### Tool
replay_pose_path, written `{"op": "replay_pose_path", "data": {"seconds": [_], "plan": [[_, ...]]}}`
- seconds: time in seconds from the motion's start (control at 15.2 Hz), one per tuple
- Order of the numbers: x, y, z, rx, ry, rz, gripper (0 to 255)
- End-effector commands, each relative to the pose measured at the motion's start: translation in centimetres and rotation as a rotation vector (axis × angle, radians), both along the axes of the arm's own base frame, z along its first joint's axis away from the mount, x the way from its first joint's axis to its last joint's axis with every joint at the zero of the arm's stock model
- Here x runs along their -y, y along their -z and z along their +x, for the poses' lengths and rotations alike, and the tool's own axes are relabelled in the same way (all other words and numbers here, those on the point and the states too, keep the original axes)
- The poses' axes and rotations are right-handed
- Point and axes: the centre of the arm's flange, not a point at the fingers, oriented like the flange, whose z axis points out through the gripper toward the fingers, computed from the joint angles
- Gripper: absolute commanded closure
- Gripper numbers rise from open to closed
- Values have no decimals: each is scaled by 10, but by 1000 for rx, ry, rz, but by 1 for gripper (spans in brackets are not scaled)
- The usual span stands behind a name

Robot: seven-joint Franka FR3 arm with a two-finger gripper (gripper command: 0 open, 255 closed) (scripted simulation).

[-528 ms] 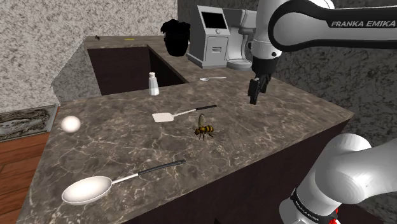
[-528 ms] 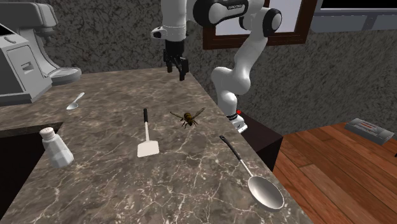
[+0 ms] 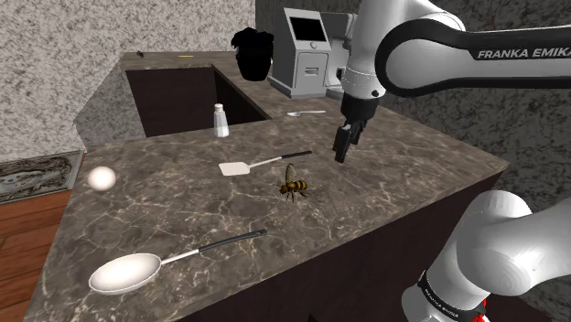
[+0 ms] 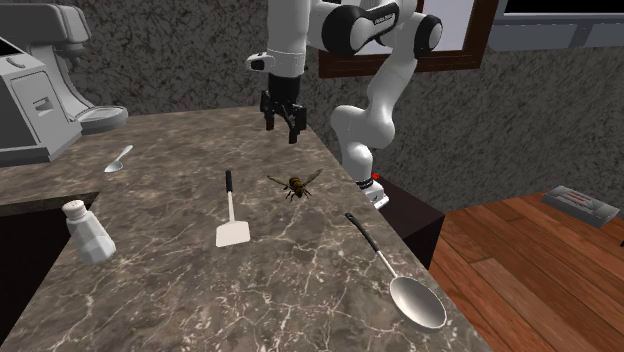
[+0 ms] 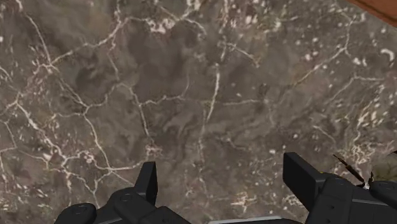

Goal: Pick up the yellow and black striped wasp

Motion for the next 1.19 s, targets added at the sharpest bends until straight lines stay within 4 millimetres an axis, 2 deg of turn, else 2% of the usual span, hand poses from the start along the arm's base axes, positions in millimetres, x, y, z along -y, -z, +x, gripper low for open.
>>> {"op": "replay_pose_path", "data": {"seconds": [0.0, 0.59, 0.66, 1.12], "plan": [[-22, 4, 2, 36, -28, 17, 0], [-123, 24, 3, 191, -155, 88, 0], [-126, 24, 3, 197, -160, 90, 0], [-126, 64, 3, 197, -160, 90, 0]]}}
